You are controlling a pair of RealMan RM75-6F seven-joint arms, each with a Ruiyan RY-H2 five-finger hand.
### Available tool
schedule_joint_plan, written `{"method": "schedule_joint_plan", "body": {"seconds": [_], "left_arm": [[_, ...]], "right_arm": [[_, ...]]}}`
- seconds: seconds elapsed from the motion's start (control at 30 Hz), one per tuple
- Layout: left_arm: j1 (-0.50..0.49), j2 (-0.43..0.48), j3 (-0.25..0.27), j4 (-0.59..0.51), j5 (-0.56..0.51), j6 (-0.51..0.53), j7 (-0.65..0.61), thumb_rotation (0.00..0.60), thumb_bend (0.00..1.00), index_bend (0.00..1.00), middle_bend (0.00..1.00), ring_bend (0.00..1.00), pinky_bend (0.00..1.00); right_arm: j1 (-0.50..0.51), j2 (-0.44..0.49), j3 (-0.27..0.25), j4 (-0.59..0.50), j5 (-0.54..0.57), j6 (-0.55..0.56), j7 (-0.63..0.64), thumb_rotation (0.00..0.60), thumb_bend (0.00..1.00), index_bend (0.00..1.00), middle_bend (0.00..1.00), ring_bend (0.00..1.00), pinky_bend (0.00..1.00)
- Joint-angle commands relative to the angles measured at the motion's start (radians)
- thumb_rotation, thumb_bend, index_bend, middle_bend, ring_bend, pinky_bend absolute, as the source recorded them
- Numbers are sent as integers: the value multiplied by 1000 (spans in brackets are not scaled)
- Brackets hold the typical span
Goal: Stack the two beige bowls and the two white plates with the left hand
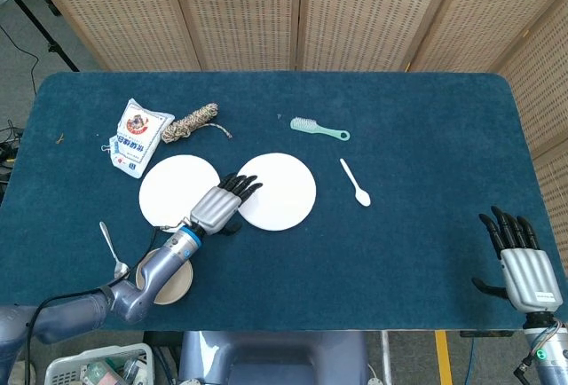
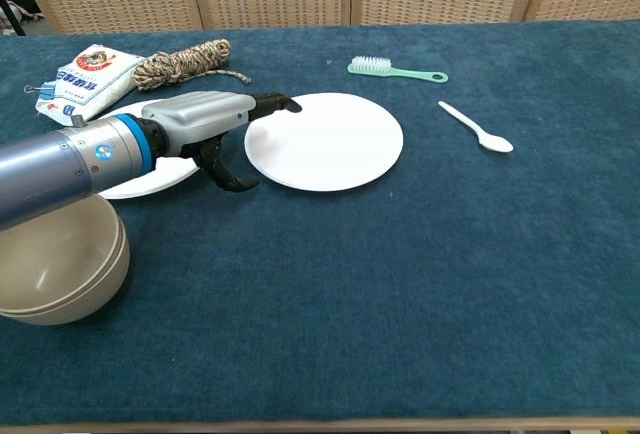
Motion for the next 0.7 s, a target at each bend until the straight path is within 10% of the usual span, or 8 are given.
{"method": "schedule_joint_plan", "body": {"seconds": [0.03,0.7], "left_arm": [[-7,-36,-10,36,-5,21,28,600,335,26,0,0,0],[-46,-155,-42,142,-52,6,86,600,358,284,0,0,0]], "right_arm": [[0,0,0,0,0,0,-1,600,0,17,0,0,0],[2,-1,-1,2,1,-3,6,600,0,17,0,0,0]]}}
